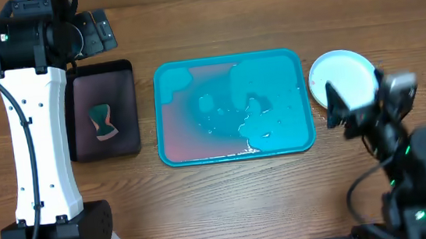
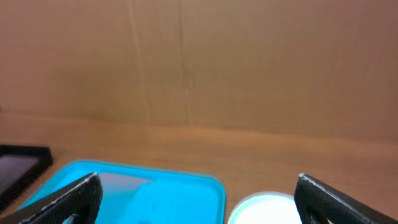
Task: Clean dirty plates on tray and stack at the side
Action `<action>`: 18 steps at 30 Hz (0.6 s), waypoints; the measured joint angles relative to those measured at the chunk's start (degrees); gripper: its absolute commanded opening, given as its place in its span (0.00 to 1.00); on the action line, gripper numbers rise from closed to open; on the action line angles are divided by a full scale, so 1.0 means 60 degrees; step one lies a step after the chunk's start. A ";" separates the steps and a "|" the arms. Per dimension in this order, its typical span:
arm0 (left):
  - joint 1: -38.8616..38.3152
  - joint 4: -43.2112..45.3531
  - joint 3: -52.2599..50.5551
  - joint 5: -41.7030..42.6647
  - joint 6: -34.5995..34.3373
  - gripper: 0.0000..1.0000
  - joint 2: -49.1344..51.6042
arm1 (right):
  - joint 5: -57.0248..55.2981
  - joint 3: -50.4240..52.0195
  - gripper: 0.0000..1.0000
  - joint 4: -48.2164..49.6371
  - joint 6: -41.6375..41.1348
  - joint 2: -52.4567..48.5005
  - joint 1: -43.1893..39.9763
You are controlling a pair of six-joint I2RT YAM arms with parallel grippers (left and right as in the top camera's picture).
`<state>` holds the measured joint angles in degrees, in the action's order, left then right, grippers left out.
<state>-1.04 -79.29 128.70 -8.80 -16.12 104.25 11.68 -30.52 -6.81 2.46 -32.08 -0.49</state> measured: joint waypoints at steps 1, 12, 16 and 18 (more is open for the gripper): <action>0.0000 -0.0007 0.0000 -0.0004 0.0000 1.00 0.0000 | 0.0011 0.0794 1.00 0.0397 0.0047 0.0557 0.0025; 0.0000 -0.0004 0.0000 0.0000 0.0000 1.00 0.0004 | 0.0062 0.4393 1.00 0.1217 0.0160 0.4135 0.0044; 0.0000 -0.0004 0.0000 0.0000 0.0000 1.00 0.0004 | 0.0069 0.4717 1.00 0.1242 0.0164 0.4401 0.0044; 0.0000 -0.0004 0.0000 0.0000 0.0000 1.00 0.0004 | 0.0091 0.4867 1.00 0.1042 0.0168 0.4561 0.0044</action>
<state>-1.04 -79.31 128.70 -8.80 -16.12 104.27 12.23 -1.32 -0.56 3.46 -4.71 -0.23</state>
